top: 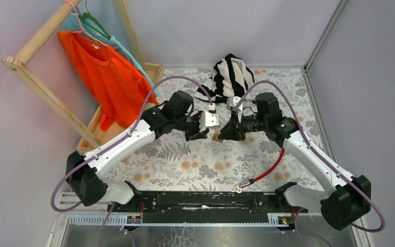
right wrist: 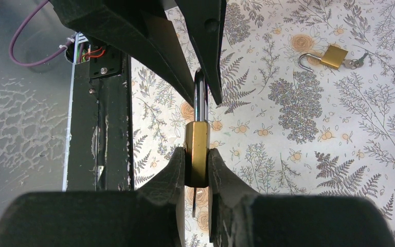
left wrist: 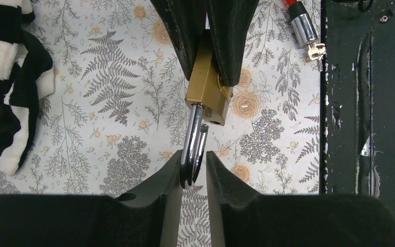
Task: Lock with the key
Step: Lock the lock.
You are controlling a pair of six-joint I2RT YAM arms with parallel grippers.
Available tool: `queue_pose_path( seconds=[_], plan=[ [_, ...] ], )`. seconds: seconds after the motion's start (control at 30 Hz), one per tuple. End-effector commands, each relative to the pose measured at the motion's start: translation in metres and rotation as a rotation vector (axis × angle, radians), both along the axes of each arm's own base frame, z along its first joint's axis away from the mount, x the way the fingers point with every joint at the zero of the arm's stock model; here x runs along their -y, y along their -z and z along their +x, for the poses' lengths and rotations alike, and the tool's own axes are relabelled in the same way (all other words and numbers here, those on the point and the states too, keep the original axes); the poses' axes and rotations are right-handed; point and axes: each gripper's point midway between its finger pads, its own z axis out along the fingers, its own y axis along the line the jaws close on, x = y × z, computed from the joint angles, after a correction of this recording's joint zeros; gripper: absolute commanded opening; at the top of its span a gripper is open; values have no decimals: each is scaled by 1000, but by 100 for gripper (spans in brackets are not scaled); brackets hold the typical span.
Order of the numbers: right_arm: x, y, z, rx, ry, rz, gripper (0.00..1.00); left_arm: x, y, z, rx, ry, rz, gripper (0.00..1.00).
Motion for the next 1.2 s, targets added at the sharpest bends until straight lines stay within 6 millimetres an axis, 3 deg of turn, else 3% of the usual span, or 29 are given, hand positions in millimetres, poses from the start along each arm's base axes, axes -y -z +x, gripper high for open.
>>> queue_pose_path(
  seconds=[0.0,0.13,0.33,0.47,0.53,0.63,0.83,1.07,1.17],
  plan=[
    [-4,-32,-1,99,-35,72,0,8,-9,3,-1,15,-34,28],
    [-3,-30,0,95,-31,68,0,9,-11,2,-5,16,-42,27],
    [-4,-29,2,98,-25,65,0,9,-12,0,-17,14,-47,14],
    [-3,-30,4,106,-13,64,0,10,-14,-3,-39,17,-59,0],
    [-3,-33,7,106,4,65,1,12,-15,-7,-75,9,-70,0],
    [0,-35,12,110,33,60,15,11,-20,-9,-117,3,-97,0],
    [11,-37,17,125,76,67,56,3,-41,-2,-192,-44,-229,0],
    [13,-37,17,138,71,76,80,2,-50,-7,-219,-32,-273,0],
    [11,-35,16,133,54,87,82,3,-49,-9,-232,-23,-281,0]
  ],
)
